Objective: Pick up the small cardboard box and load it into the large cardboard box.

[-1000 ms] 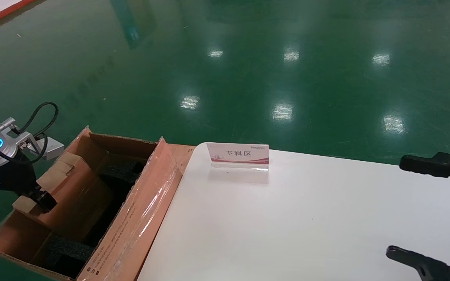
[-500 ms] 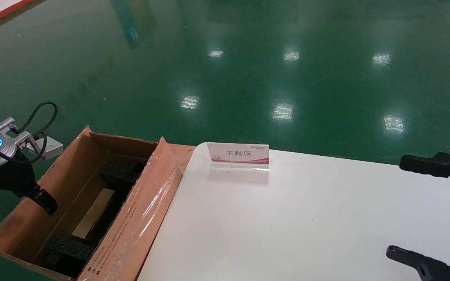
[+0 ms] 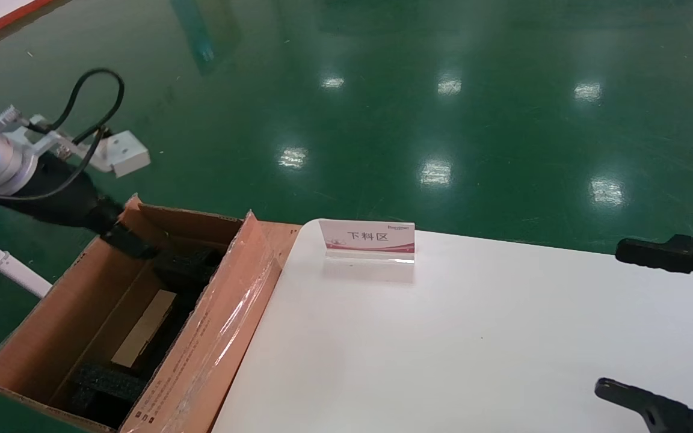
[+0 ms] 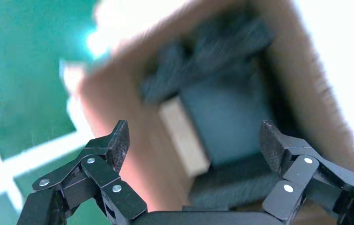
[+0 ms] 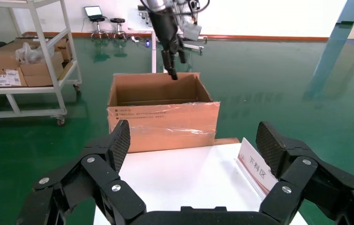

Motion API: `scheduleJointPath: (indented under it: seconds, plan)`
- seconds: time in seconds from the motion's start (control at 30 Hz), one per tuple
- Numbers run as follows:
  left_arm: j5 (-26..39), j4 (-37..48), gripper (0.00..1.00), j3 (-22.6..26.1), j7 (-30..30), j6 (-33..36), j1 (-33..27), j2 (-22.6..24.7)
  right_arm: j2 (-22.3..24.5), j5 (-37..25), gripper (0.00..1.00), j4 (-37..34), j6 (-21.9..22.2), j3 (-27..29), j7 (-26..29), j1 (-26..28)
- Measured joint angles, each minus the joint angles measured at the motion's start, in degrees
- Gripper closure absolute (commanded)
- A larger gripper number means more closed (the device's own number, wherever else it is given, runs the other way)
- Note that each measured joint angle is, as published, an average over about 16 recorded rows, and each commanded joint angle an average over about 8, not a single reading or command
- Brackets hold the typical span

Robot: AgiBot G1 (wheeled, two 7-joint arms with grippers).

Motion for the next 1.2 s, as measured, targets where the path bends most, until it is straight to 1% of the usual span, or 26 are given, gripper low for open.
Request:
scheduleJointPath:
  seconds: [0.13, 0.27, 0.37, 0.5, 0.6, 0.73, 1.2]
  plan:
    - [-0.8, -6.4, 0.00, -1.7, 2.0, -0.9, -4.4, -2.8, 0.0, 0.0, 0.00, 0.0, 0.0, 0.0, 0.0, 0.0]
    - [-1.8, -10.9, 0.00, -3.1, 3.3, -1.0, -7.0, -4.7, 0.0, 0.0, 0.00, 0.0, 0.0, 0.0, 0.0, 0.0]
    - [-2.6, -12.8, 0.00, -4.7, 4.1, -0.6, -7.4, -5.4, 0.0, 0.0, 0.00, 0.0, 0.0, 0.0, 0.0, 0.0]
    - [-3.4, -13.9, 0.00, -8.2, 5.1, 0.3, -5.5, -5.4, 0.0, 0.0, 0.00, 0.0, 0.0, 0.0, 0.0, 0.0]
    - [-4.0, -14.2, 0.00, -12.0, 6.1, 1.2, -2.8, -5.2, 0.0, 0.0, 0.00, 0.0, 0.0, 0.0, 0.0, 0.0]
    - [-5.0, -14.3, 0.00, -18.8, 8.2, 2.8, 2.4, -4.8, 0.0, 0.0, 0.00, -0.1, 0.0, 0.0, 0.0, 0.0]
    - [-9.5, -13.6, 0.00, -47.8, 17.8, 9.4, 25.1, -3.6, 0.0, 0.0, 0.00, -0.1, 0.0, -0.1, -0.1, 0.0]
